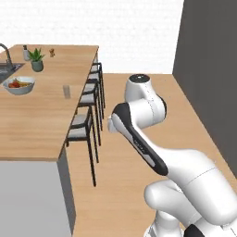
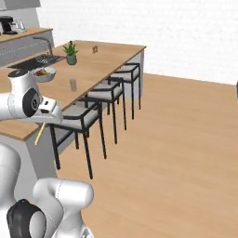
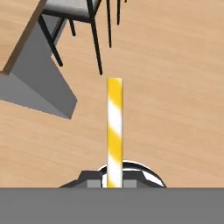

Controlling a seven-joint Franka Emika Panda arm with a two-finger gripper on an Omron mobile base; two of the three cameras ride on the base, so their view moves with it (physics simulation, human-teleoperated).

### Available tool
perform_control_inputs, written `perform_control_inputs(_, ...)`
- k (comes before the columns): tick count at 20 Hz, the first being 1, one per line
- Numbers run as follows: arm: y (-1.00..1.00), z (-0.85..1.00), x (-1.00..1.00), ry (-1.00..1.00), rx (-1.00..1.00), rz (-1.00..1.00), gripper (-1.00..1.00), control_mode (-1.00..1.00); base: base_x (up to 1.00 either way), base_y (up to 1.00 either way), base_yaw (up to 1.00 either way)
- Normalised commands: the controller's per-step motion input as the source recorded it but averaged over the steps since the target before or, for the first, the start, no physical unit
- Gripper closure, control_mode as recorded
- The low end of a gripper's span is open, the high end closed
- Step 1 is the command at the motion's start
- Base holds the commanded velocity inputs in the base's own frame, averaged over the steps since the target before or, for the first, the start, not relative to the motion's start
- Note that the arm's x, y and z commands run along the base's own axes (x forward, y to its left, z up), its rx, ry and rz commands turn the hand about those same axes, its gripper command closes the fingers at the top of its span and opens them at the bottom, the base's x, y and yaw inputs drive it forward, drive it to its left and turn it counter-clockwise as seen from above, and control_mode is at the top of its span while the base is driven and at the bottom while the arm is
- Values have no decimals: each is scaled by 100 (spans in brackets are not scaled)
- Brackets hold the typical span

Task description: Take a straw from the drawer in front and place it inside the glass cup on the dining counter.

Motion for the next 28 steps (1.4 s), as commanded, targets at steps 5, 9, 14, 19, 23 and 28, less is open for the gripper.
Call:
perform_control_inputs(5, 0, 0, 0, 0, 0, 0, 100, 100, 69, -76, 59)
perform_control_inputs(9, 0, 0, 0, 0, 0, 0, 100, 100, 42, -96, 57)
perform_control_inputs(14, 0, 0, 0, 0, 0, 0, 100, 100, 40, -96, 55)
perform_control_inputs(19, 0, 0, 0, 0, 0, 0, 100, 100, 41, -87, 57)
perform_control_inputs(23, 0, 0, 0, 0, 0, 0, 100, 100, 44, -85, 58)
perform_control_inputs(28, 0, 0, 0, 0, 0, 0, 100, 100, 43, -91, 55)
